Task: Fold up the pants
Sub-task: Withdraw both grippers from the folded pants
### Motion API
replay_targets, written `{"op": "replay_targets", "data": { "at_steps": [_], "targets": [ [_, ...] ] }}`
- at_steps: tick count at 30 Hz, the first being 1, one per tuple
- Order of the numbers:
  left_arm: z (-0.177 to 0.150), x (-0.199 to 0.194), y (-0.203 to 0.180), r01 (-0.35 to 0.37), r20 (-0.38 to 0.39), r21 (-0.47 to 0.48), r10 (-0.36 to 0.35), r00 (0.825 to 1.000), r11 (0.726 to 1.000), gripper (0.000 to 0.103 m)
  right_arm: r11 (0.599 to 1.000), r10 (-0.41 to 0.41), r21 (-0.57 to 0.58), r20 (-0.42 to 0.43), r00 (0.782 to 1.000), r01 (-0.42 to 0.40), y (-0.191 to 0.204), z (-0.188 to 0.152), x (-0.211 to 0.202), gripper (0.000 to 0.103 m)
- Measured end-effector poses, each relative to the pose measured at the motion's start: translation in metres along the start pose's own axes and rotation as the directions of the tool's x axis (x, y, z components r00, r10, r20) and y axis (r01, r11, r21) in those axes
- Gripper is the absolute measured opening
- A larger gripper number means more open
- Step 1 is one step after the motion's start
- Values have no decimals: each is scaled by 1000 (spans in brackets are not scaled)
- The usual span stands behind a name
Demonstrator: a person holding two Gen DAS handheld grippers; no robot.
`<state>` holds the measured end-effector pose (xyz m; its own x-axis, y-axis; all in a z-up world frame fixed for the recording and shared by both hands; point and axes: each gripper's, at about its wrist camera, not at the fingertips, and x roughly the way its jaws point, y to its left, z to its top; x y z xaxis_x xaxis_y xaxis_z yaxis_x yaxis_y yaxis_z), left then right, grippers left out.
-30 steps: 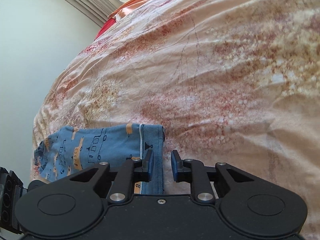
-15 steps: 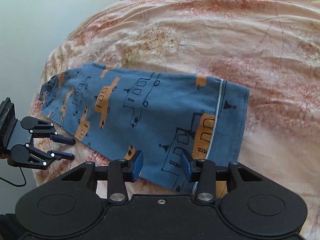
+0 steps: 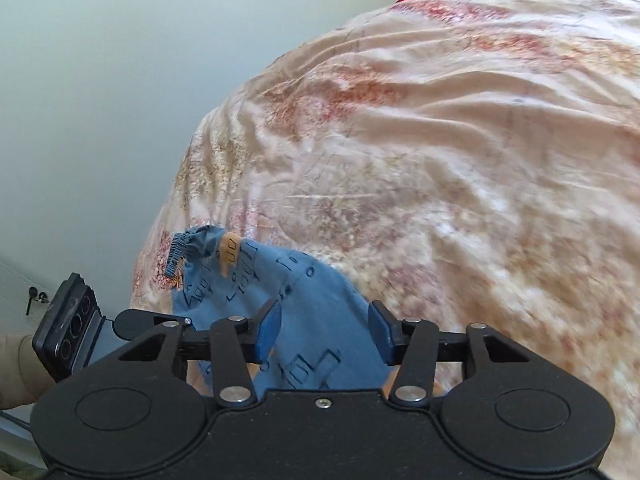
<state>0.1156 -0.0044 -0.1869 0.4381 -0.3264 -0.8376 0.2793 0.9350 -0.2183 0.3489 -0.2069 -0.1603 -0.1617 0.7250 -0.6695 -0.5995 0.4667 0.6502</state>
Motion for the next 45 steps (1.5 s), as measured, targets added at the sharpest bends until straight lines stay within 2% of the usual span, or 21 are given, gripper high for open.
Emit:
{"op": "replay_targets", "data": {
  "at_steps": [3, 9, 11, 13, 16, 18, 21, 23, 24, 25, 29, 33, 36, 39, 40, 42, 45],
  "targets": [
    [-2, 0, 2, 51, 11, 19, -51, 999, 999, 47, 999, 16, -33, -79, 997, -18, 4, 26, 40, 38],
    [-14, 11, 6, 72, -6, 27, -71, 997, 997, 47, 999, -13, -42, -233, 972, 3, -4, 41, 80, 37],
    [-15, 12, 9, 77, 0, 8, -77, 997, 997, 47, 999, -35, -31, -262, 964, 28, -10, 40, 86, 31],
    [-16, 12, 12, 81, 8, -14, -81, 997, 997, 47, 999, -35, -37, -260, 965, 26, -10, 39, 83, 8],
    [-18, 11, 16, 88, 21, -45, -87, 996, 995, 47, 996, 15, -78, -243, 970, -35, 9, 35, 73, 4],
    [-20, 11, 17, 87, 28, -51, -85, 996, 995, 47, 981, 23, -179, -245, 969, -68, 35, 23, 66, 4],
    [-24, 13, 16, 84, 30, -55, -82, 996, 995, 48, 957, 0, -277, -299, 954, -86, 58, -1, 69, 5],
    [-24, 14, 16, 80, 26, -52, -78, 997, 995, 48, 961, 15, -256, -323, 946, -103, 57, -11, 75, 11],
    [-24, 15, 15, 78, 24, -50, -77, 997, 996, 48, 969, 27, -226, -326, 945, -105, 54, -14, 79, 18],
    [-23, 15, 15, 76, 23, -47, -75, 997, 996, 48, 975, 41, -194, -318, 947, -107, 51, -14, 81, 25],
    [-24, 15, 14, 72, 22, -40, -72, 997, 997, 49, 989, 66, -114, -246, 967, -97, 44, -6, 79, 30],
    [-25, 17, 12, 71, 23, -37, -70, 997, 997, 53, 994, 105, -11, -185, 977, -109, 35, 2, 73, 45],
    [-26, 18, 10, 71, 23, -34, -70, 997, 997, 55, 993, 116, 51, -193, 974, -108, 25, 2, 82, 46],
    [-27, 21, 10, 67, 16, -28, -67, 998, 997, 56, 977, 185, 137, -168, 968, -163, 17, 2, 96, 46],
    [-27, 22, 10, 66, 12, -27, -65, 998, 997, 56, 966, 217, 175, -141, 966, -191, 15, 4, 100, 46],
    [-26, 25, 9, 64, 4, -26, -64, 998, 998, 56, 951, 230, 223, -53, 972, -213, 9, 11, 99, 46],
    [-26, 28, 7, 60, -3, -17, -60, 998, 998, 56, 916, 211, 318, 140, 967, -246, -14, 30, 81, 46]
  ]
}}
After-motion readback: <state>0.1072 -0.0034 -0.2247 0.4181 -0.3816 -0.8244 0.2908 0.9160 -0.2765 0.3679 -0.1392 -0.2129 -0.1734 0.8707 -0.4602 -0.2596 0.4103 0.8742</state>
